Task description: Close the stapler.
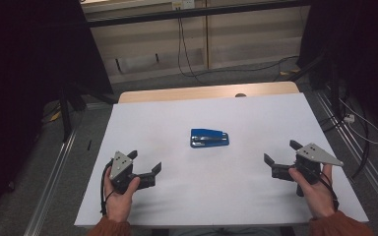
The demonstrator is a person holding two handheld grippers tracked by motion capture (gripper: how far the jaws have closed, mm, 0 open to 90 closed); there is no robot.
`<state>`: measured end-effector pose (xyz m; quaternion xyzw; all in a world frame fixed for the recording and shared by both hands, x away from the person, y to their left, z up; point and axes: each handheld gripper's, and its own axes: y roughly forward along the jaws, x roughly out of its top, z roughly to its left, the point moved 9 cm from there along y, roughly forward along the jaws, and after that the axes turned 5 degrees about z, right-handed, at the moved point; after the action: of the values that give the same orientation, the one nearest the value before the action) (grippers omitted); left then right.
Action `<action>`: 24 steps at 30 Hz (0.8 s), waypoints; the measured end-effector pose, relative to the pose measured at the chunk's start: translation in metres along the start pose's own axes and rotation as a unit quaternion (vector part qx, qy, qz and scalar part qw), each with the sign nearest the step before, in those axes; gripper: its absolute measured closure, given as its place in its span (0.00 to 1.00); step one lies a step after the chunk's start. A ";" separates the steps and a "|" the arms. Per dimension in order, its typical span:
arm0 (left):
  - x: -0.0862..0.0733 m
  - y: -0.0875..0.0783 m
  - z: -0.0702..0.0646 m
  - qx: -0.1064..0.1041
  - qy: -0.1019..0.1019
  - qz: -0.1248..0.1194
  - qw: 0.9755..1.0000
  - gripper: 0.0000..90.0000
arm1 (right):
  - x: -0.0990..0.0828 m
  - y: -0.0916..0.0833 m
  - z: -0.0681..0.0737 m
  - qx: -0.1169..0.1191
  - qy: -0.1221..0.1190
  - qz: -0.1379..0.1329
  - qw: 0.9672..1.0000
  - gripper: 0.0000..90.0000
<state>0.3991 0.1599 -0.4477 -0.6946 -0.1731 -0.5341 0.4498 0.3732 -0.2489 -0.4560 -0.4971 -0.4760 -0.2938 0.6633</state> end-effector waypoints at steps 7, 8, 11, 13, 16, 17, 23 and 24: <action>-0.006 -0.012 0.005 0.010 0.007 0.009 1.000 0.04 | -0.004 -0.010 -0.004 -0.006 -0.004 0.005 1.000 0.00; -0.009 -0.013 0.006 0.013 0.008 0.013 1.000 0.04 | -0.005 -0.011 -0.005 -0.009 -0.003 0.007 1.000 0.00; -0.009 -0.016 0.008 0.021 -0.006 0.005 1.000 0.04 | -0.010 -0.014 -0.005 -0.010 -0.006 0.012 1.000 0.00; -0.009 -0.020 0.009 0.027 -0.002 0.005 1.000 0.04 | -0.014 -0.017 -0.005 -0.007 -0.007 0.018 1.000 0.00; -0.012 -0.027 0.012 0.034 -0.008 -0.005 0.999 0.04 | -0.018 -0.025 -0.009 -0.016 -0.003 0.014 1.000 0.00; -0.013 -0.027 0.012 0.033 -0.013 -0.006 0.999 0.04 | -0.019 -0.027 -0.010 -0.022 -0.007 0.012 1.000 0.00; -0.019 -0.022 0.007 0.017 -0.007 0.014 1.000 0.04 | -0.022 -0.027 -0.010 -0.027 -0.008 0.005 1.000 0.00; -0.019 -0.023 0.009 0.023 -0.006 0.014 1.000 0.04 | -0.022 -0.026 -0.009 -0.025 -0.009 0.004 1.000 0.00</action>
<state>0.3811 0.1843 -0.4548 -0.6894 -0.1778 -0.5196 0.4723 0.3458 -0.2679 -0.4671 -0.5179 -0.4724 -0.2989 0.6475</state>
